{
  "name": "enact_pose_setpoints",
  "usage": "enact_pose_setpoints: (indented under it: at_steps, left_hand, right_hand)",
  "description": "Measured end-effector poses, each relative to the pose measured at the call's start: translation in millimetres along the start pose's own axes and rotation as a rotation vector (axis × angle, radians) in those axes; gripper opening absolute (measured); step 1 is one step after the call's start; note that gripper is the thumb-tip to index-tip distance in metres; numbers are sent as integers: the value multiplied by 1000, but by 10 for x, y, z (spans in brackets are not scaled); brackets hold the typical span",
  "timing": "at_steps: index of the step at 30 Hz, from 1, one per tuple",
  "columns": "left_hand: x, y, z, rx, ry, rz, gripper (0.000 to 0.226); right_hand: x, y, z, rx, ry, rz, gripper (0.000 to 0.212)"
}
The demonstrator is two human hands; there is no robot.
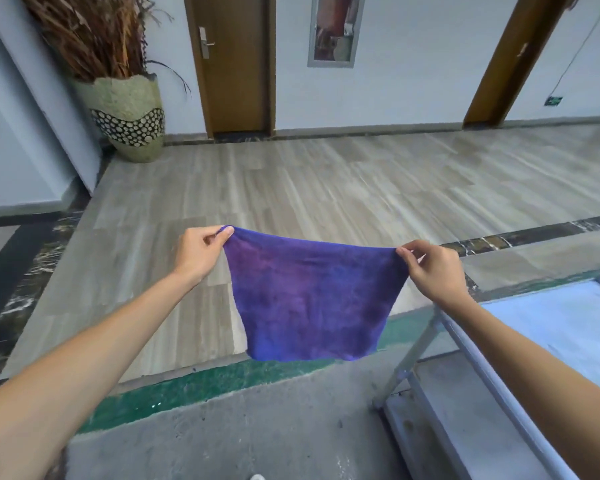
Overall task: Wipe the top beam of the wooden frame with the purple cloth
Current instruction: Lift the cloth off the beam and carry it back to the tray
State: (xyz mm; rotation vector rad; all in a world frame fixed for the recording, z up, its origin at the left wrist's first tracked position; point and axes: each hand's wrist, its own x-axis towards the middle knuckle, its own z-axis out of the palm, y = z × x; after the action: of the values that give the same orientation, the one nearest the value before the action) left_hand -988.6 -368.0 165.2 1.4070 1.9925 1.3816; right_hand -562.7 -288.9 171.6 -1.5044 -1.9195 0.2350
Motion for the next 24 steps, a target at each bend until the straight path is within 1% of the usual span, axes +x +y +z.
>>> enact_pose_setpoints:
  at_steps: [4, 8, 10, 12, 17, 20, 24]
  left_hand:
    - [802, 122, 283, -38, -64, 6, 33]
    - [1468, 254, 683, -172, -165, -47, 20]
    - [1834, 306, 1001, -227, -237, -43, 19]
    - [2071, 353, 1262, -275, -266, -45, 18]
    - [2898, 517, 2382, -325, -398, -27, 19]
    - [3329, 652, 3015, -313, -471, -5, 20]
    - [3772, 1000, 3896, -275, -607, 63, 22]
  right_hand:
    - [511, 59, 142, -29, 50, 70, 17]
    - [883, 175, 277, -70, 94, 164, 21]
    - [1079, 309, 358, -83, 148, 221, 22]
    - [1180, 405, 417, -82, 163, 259, 20]
    - [1666, 1043, 478, -113, 222, 386, 15]
    - [1889, 1385, 448, -106, 224, 401, 12]
    - [2059, 1837, 335, -145, 235, 490, 15]
